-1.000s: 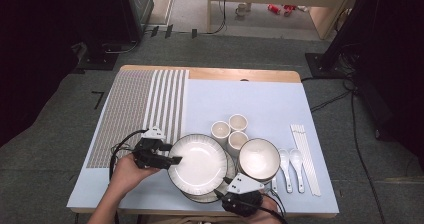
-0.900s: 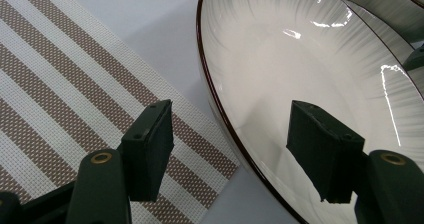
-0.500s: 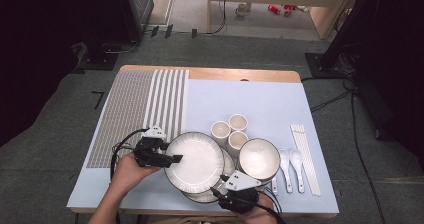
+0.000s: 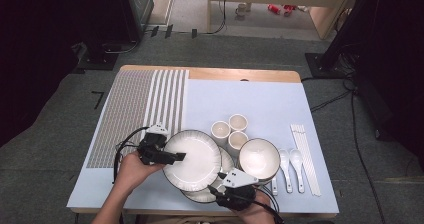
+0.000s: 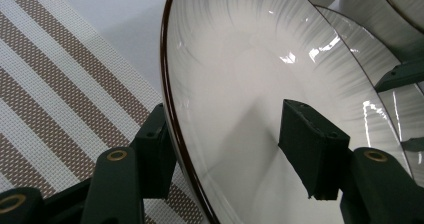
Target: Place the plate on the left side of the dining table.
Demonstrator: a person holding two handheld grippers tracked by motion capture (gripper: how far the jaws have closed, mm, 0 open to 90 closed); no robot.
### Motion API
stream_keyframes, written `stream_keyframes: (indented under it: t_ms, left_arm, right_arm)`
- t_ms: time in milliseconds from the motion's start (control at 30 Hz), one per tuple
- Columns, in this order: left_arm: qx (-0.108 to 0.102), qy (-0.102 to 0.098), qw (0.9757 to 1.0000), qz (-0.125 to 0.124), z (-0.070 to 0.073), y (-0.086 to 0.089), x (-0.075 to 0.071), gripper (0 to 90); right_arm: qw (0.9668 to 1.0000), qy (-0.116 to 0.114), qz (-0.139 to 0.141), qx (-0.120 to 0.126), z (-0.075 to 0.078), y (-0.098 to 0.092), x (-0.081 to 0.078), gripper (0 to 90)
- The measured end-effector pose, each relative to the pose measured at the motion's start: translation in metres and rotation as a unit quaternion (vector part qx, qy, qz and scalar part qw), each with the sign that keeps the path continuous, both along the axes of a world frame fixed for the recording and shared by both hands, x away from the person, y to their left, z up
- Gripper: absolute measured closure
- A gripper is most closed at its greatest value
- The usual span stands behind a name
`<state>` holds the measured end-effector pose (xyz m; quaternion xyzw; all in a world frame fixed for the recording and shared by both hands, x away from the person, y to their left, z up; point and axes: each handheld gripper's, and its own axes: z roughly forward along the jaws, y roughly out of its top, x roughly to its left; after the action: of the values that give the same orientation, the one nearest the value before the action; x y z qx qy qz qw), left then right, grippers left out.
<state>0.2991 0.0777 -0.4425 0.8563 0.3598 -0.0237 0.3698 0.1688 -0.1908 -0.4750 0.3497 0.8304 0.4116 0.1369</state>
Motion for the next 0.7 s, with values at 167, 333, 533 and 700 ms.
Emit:
stream_keyframes:
  t_ms: [167, 333, 533, 700]
  left_arm:
    - [0.001, 0.018, 0.9998, 0.005, -0.003, -0.006, 0.002, 43.3]
    - [-0.003, 0.025, 0.9996, 0.007, -0.006, -0.009, 0.005, 41.7]
    - [-0.022, 0.029, 0.9993, 0.012, -0.004, -0.004, 0.008, 47.4]
    - [-0.026, 0.033, 0.9990, 0.016, -0.003, -0.003, 0.009, 50.1]
  right_arm:
    - [0.9999, -0.010, 0.004, 0.005, -0.003, 0.000, 0.001, 46.4]
    - [0.9997, -0.022, 0.010, 0.001, -0.008, 0.005, 0.002, 41.8]
    - [0.9998, -0.015, 0.004, 0.008, -0.013, 0.009, 0.008, 40.9]
    - [0.9996, -0.025, 0.006, 0.009, -0.017, 0.011, 0.008, 37.7]
